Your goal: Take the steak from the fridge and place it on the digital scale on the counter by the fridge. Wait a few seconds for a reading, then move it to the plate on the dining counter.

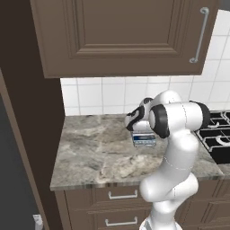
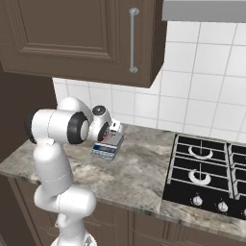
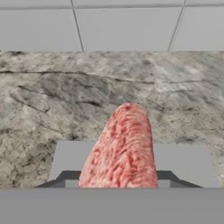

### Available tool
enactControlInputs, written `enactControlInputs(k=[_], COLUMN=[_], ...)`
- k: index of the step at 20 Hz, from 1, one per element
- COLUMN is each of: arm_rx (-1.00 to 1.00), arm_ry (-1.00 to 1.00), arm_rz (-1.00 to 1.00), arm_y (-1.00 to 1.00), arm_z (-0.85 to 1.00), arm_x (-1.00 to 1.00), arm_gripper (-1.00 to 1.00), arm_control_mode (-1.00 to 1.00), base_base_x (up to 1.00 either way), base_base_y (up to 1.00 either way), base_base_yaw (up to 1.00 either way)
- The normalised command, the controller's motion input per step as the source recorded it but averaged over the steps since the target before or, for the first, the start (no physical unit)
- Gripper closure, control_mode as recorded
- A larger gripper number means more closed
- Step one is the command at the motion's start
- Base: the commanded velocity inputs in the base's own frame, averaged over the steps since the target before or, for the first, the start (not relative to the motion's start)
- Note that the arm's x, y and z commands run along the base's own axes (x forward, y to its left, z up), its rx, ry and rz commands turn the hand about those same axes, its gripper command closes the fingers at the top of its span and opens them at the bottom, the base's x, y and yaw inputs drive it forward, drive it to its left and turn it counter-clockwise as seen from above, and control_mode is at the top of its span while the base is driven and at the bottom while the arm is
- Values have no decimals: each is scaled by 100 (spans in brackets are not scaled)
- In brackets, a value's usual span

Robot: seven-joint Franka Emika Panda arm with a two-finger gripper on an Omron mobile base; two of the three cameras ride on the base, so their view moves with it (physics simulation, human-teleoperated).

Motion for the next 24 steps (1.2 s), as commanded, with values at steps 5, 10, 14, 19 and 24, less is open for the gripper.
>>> enactControlInputs(k=[5,10,14,19,24], arm_rx=[0,0,0,0,0], arm_ry=[0,0,0,-7,-10], arm_rz=[0,0,0,0,0], arm_y=[-6,-3,0,0,0], arm_z=[-24,-18,-16,-1,0], arm_x=[29,24,-13,-38,-27], arm_gripper=[100,100,-100,-100,-100], arm_control_mode=[-100,-100,-100,-100,-100], base_base_x=[0,0,0,0,0], base_base_y=[0,0,0,0,0], base_base_yaw=[0,0,0,0,0])
